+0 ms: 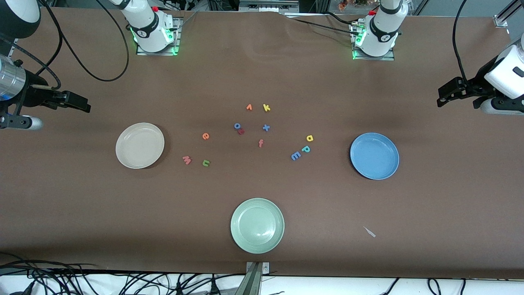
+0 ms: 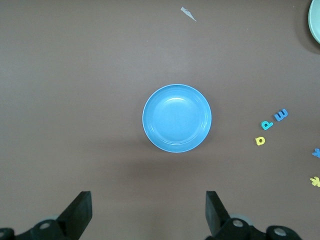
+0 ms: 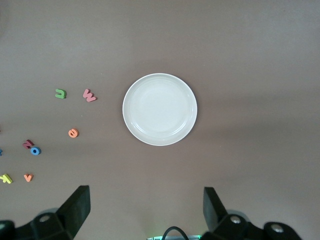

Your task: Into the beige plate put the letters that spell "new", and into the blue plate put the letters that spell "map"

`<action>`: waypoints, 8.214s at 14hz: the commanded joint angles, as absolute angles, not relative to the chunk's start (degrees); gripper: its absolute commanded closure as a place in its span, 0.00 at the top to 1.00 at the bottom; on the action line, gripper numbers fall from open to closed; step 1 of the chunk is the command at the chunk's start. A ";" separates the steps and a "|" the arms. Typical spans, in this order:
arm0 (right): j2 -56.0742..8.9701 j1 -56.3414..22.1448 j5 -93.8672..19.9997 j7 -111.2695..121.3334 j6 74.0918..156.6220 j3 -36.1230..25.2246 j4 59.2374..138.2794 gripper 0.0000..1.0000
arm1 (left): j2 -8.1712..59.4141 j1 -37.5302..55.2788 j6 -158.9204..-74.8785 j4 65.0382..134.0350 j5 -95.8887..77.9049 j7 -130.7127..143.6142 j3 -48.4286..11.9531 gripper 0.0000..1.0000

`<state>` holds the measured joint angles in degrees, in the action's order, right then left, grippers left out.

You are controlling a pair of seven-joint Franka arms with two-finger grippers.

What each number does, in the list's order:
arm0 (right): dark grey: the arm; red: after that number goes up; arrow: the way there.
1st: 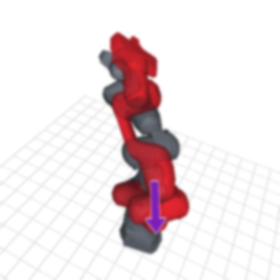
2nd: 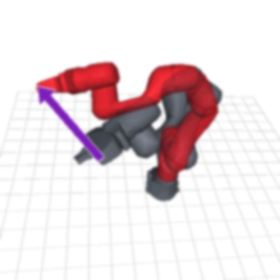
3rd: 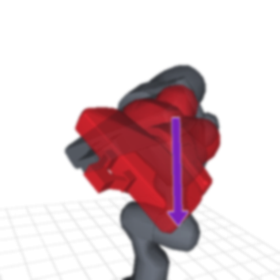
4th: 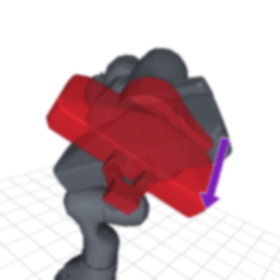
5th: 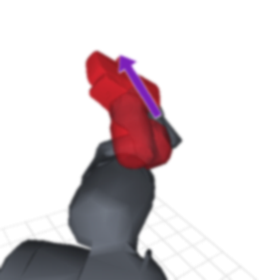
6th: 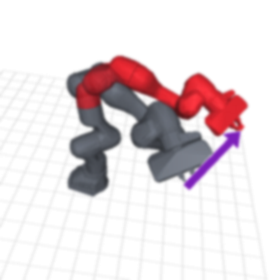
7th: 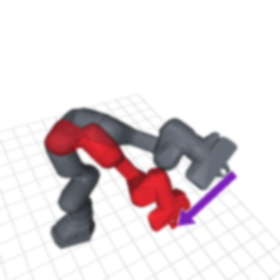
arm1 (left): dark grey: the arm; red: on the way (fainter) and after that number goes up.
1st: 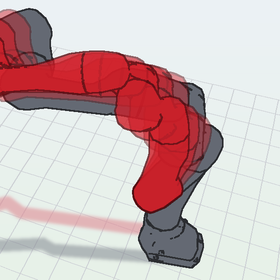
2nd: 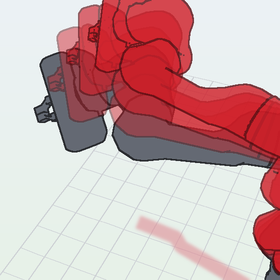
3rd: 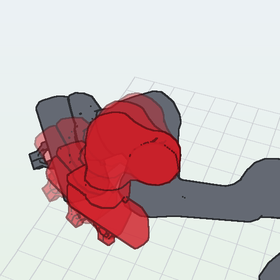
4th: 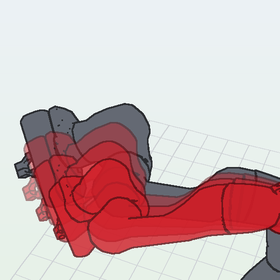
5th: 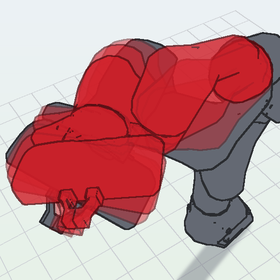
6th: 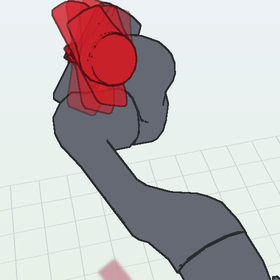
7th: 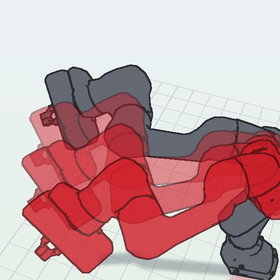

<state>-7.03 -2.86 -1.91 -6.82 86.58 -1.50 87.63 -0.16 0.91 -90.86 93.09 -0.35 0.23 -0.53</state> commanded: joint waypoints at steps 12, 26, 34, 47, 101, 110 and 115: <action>-6.68 -2.64 -1.67 -7.21 86.48 -1.14 88.07 1.00 | 0.53 1.14 -89.91 91.49 0.44 -0.79 -0.44 1.00; -6.59 -2.64 -1.67 -7.21 86.57 -1.14 88.59 1.00 | 0.53 1.14 -89.82 91.49 0.44 -0.70 -0.53 1.00; -6.59 -2.64 -1.67 -7.21 86.57 -1.14 88.59 1.00 | 0.53 1.14 -89.82 91.49 0.44 -0.70 -0.53 1.00; -6.59 -2.64 -1.67 -7.21 86.57 -1.14 88.59 1.00 | 0.53 1.14 -89.82 91.49 0.44 -0.70 -0.53 1.00; -25.74 -12.12 -4.22 -5.98 105.81 0.70 88.33 1.00 | 19.40 18.44 -97.18 91.58 0.09 -2.29 -4.22 1.00; -26.37 -13.18 -3.87 5.44 125.23 1.31 102.12 1.00 | 36.90 21.00 -125.58 91.76 1.05 -5.35 -9.84 1.00; -26.89 -15.37 -3.17 9.75 138.93 2.29 110.03 1.00 | 42.00 23.20 -134.28 92.64 1.05 -10.63 -9.93 1.00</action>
<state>-28.28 -13.90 -3.61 7.93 134.37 2.20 105.71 40.56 22.31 -131.79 93.30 -0.23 -8.26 -10.11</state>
